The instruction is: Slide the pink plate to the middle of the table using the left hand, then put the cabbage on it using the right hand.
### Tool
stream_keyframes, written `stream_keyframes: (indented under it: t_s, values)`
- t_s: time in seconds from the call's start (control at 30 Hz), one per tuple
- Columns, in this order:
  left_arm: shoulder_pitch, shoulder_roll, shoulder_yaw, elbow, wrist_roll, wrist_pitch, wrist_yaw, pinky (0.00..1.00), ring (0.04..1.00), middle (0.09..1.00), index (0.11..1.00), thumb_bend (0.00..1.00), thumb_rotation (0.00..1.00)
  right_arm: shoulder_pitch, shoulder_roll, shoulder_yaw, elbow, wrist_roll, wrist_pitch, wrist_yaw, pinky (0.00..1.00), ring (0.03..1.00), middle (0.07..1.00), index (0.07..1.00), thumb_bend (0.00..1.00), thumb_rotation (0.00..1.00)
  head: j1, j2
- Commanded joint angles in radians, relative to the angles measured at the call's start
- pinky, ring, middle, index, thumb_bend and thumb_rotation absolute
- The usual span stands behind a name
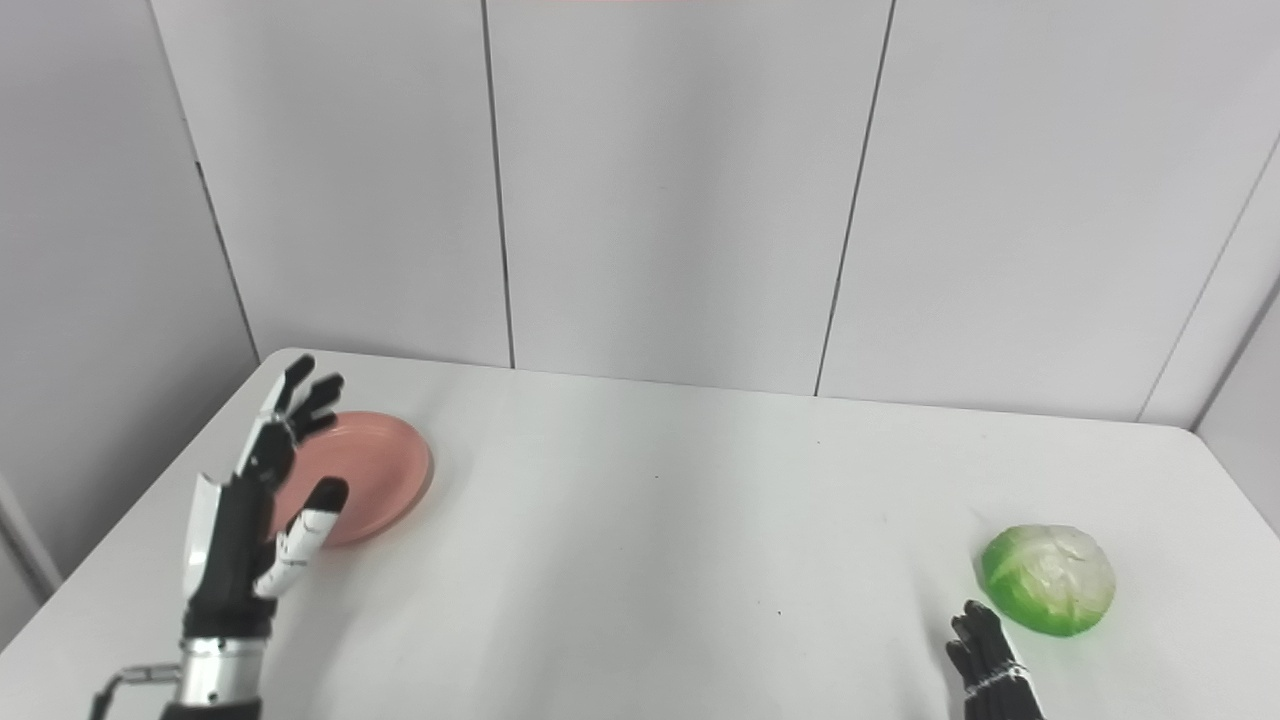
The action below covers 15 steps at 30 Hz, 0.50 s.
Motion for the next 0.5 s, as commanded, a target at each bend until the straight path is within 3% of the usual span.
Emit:
stream_keyframes:
  t_s: [0.0, 0.17, 0.27, 0.47]
  values:
    - [-0.05, 0.057, 0.019, 0.008, 0.02, -0.032, 0.036, 0.84, 0.899, 0.882, 0.883, 0.9, 0.86, 0.029, 0.016, -0.002, 0.073, -0.002, 0.011, -0.006, 0.93, 0.936, 0.94, 0.881, 0.71, 0.84, 0.003, 0.0]
    - [-0.101, 0.18, -0.007, 0.108, 0.042, -0.034, 0.133, 0.8, 0.87, 0.88, 0.874, 0.83, 0.78, 0.027, 0.014, 0.002, 0.082, 0.011, 0.011, -0.013, 0.93, 0.934, 0.939, 0.88, 0.72, 0.83, 0.006, 0.0]
    - [-0.142, 0.254, -0.021, 0.218, 0.036, -0.034, 0.177, 0.79, 0.87, 0.883, 0.872, 0.81, 0.78, 0.027, 0.014, 0.005, 0.085, 0.018, 0.012, -0.018, 0.94, 0.931, 0.939, 0.882, 0.71, 0.83, 0.004, 0.001]
    - [-0.225, 0.35, -0.072, 0.427, -0.083, -0.034, 0.194, 0.74, 0.836, 0.863, 0.864, 0.79, 0.79, 0.03, 0.011, 0.013, 0.082, 0.015, 0.012, -0.026, 0.94, 0.933, 0.942, 0.888, 0.69, 0.85, 0.002, 0.004]
